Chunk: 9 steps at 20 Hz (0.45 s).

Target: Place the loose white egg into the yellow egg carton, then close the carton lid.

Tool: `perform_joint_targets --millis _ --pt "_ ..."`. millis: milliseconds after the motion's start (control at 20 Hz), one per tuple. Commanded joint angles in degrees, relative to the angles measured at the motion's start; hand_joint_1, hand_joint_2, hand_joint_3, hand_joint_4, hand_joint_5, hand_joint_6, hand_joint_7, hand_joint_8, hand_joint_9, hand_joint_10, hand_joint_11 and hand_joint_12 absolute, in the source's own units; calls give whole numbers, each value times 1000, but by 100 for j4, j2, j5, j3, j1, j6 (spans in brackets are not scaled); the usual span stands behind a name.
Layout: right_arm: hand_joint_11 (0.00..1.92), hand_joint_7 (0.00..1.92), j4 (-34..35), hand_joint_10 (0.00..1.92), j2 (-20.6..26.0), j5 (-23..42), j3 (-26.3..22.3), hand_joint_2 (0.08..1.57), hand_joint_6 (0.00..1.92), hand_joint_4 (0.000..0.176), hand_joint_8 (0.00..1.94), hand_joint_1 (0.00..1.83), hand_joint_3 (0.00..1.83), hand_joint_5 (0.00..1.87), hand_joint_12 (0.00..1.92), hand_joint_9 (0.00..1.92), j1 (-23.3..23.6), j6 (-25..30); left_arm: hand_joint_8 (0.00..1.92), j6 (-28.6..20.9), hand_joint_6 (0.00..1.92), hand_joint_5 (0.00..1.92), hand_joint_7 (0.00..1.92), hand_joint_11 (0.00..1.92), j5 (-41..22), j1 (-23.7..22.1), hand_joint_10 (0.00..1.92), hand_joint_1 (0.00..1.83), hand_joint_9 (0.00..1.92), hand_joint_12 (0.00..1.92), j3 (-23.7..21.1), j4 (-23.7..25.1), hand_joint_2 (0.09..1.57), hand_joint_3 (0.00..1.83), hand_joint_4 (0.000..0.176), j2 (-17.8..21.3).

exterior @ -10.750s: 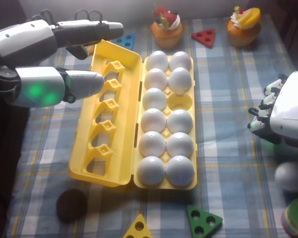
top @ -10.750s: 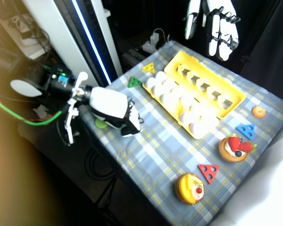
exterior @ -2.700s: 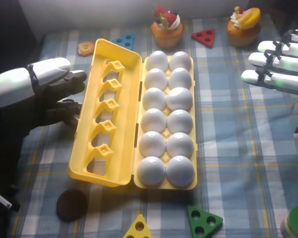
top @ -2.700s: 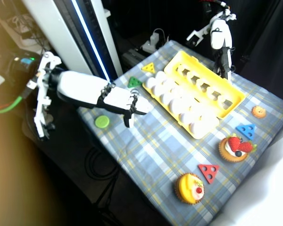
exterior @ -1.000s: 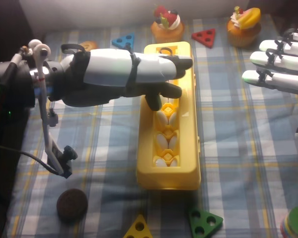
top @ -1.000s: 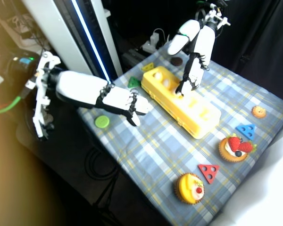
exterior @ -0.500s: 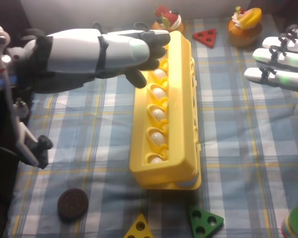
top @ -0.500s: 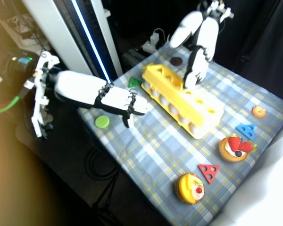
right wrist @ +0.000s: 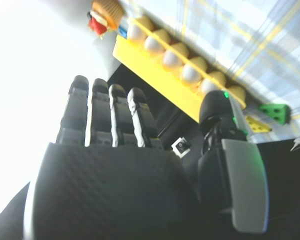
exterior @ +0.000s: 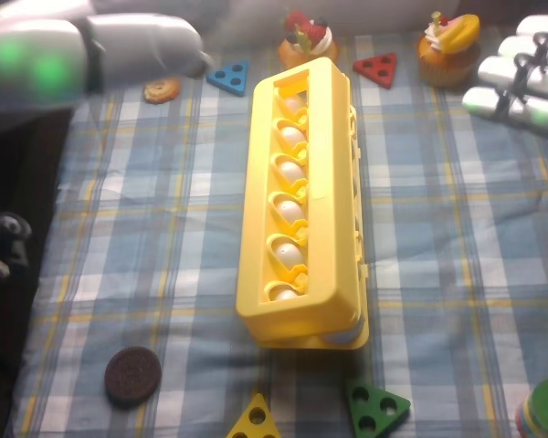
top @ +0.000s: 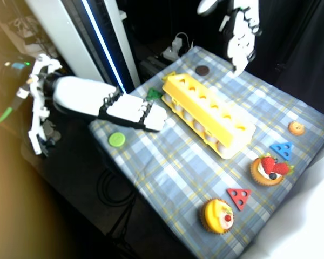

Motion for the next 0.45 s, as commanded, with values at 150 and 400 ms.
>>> perform_joint_targets --millis 150,400 --pt "0 0 382 0 7 1311 -11 1209 0 0 0 624 0 0 0 0 -38 -209 0 1361 0 0 0 0 -1200 381 0 201 0 133 -241 -1595 1262 0 53 253" --pt "0 0 741 0 12 1942 -68 1170 0 82 0 546 0 0 0 0 -184 -598 0 2114 0 0 0 0 -2226 958 0 227 0 0 -415 -2603 1223 0 118 338"
